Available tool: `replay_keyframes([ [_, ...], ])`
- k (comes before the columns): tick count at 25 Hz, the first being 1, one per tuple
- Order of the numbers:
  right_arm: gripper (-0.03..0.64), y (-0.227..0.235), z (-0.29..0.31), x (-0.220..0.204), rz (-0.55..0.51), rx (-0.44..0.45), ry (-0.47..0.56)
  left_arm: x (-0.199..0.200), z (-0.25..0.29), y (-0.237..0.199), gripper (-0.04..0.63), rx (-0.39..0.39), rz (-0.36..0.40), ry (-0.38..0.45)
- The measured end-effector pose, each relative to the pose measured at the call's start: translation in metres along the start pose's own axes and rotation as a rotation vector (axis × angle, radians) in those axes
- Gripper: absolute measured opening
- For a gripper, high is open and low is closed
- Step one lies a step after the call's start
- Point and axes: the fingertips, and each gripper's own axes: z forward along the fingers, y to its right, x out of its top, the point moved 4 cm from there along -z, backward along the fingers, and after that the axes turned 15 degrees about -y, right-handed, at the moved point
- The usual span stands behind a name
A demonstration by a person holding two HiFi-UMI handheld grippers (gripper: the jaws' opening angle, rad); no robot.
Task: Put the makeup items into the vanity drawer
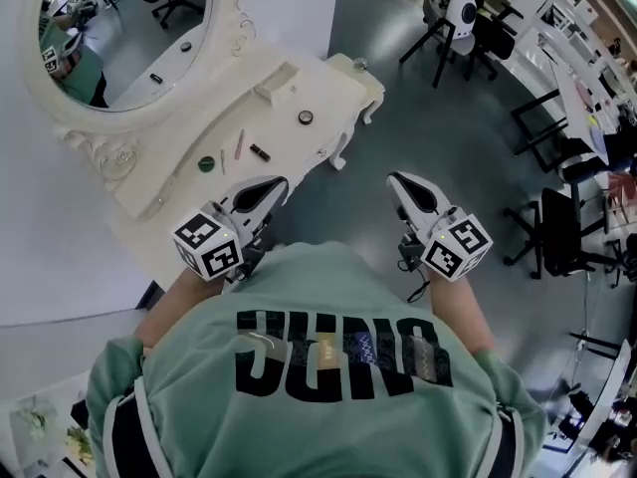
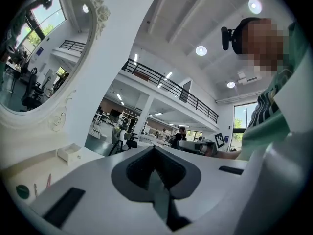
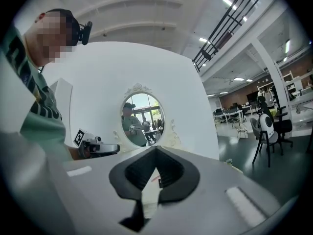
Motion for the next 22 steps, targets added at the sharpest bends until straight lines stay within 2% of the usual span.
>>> replay_keyframes([
  [5,0.009,0.029,0.062,0.04,0.02,-0.05,0.024,0.026,0.016,-0.067,0.005,-0.065,0.001,-0.054],
  [9,0.009,0.052,0.083,0.047,0.026,-0.058,-0.016,0.034,0.028,-0.097,0.005,-0.065,-0.039,-0.059],
  [12,0.009,0.08,0.092,0.047,0.041,-0.043,-0.033,0.038,0.04,-0.11,0.005,-0.032,-0.053,-0.043],
  [15,0.009,0.106,0.098,0.053,0.029,0.005,-0.048,0.046,0.052,-0.115,0.005,0.037,-0.065,0.0],
  [22,0.009,0.149,0.094,0.056,-0.019,0.112,-0.11,0.058,0.087,-0.102,0.005,0.15,-0.083,0.078],
])
